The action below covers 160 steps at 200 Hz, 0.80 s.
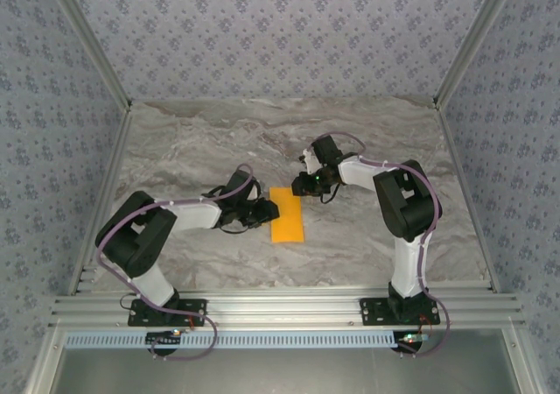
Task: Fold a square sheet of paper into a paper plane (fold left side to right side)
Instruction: Third fold the triangle at the center of the table.
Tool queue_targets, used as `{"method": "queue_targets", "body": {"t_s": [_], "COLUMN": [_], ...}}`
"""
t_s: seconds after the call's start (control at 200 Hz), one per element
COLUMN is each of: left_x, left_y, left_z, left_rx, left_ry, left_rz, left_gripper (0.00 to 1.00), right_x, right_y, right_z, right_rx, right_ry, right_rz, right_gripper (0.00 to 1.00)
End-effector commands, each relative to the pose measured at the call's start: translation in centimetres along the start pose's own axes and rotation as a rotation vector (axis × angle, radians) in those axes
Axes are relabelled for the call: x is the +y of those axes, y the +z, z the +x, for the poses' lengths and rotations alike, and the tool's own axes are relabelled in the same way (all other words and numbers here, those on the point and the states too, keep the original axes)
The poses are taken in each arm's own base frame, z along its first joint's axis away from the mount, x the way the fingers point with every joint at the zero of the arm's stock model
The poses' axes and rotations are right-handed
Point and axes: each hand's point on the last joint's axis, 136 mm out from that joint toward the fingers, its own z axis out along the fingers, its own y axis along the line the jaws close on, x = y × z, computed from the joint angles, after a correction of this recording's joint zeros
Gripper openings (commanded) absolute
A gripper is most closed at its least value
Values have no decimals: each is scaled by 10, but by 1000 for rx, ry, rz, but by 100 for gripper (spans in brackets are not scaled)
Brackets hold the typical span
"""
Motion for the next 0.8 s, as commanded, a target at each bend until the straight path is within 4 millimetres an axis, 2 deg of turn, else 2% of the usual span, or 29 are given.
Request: {"method": "queue_targets", "body": {"t_s": [0.0, 0.07, 0.155, 0.17, 0.255, 0.38, 0.5, 0.585, 0.665, 0.794], "left_x": [-9, -10, -10, -10, -12, -16, -22, -23, -21, -19], "left_y": [-9, -10, -12, -12, -12, -13, -13, -13, -13, -13], "left_z": [0, 0, 0, 1, 2, 2, 1, 2, 3, 4], "left_rx": [-16, -20, -27, -27, -33, -37, -40, -37, -34, -32], "left_ry": [20, 16, 5, 4, -2, -18, -26, -27, -32, -39], "left_rz": [20, 20, 20, 18, 19, 33, 50, 52, 47, 43], "left_gripper": [18, 11, 7, 7, 7, 6, 5, 4, 4, 4], "right_x": [-7, -2, 6, 2, 6, 15, 24, 32, 42, 56], "right_y": [4, -2, -16, -15, -34, -63, -84, -91, -91, -87], "right_z": [7, 0, -15, -7, -14, -7, 25, 56, 85, 113], "right_rx": [26, -5, -77, -66, -144, -242, -331, -364, -380, -436], "right_ry": [-13, -31, -73, -69, -123, -226, -352, -446, -538, -656], "right_rz": [30, 20, 15, 20, 40, 66, 92, 120, 139, 207], "right_gripper": [32, 35, 44, 45, 56, 62, 70, 77, 83, 90]}}
